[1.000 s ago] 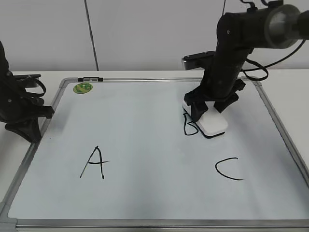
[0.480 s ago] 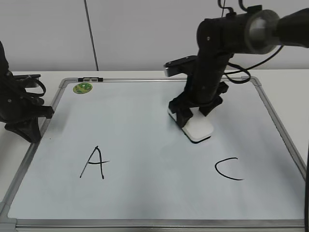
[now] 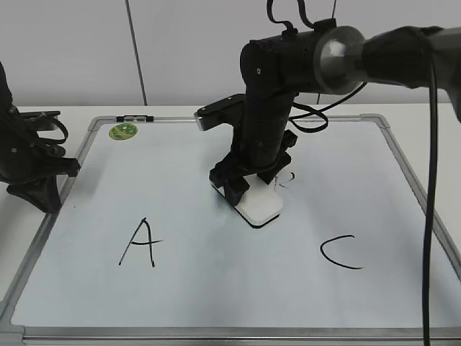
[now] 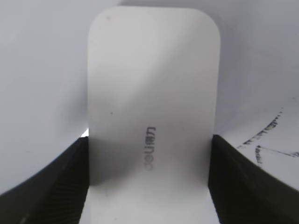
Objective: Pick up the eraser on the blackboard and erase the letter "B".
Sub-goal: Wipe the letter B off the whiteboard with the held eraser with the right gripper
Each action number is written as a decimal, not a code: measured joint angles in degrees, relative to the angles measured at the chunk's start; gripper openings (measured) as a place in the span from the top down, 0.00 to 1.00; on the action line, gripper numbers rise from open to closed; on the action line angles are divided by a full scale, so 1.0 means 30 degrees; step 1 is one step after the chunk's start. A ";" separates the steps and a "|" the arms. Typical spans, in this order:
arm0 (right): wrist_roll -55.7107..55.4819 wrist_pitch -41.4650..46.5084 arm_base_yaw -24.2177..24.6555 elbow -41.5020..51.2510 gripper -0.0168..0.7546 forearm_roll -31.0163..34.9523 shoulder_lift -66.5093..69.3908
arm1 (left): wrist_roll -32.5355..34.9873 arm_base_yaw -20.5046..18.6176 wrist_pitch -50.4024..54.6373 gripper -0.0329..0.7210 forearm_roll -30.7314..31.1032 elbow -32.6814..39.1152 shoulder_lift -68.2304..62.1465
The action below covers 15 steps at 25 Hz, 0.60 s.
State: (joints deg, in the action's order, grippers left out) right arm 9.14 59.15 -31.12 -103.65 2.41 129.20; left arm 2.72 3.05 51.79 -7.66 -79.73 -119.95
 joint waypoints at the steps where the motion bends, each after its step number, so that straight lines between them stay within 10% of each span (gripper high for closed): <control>1: 0.0039 0.0156 0.0000 -0.0105 0.26 -0.0037 0.0040 | 0.0000 0.0000 0.0000 0.94 -0.0034 0.0000 0.0000; 15: 0.0189 0.1145 0.2589 -0.0565 0.26 -0.0392 0.0222 | 0.0000 0.0000 0.0013 0.94 -0.0034 0.0000 0.0000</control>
State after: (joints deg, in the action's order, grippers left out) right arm 9.71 62.59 -23.35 -105.34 1.24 129.86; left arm 2.72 3.05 51.83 -7.76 -79.73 -119.95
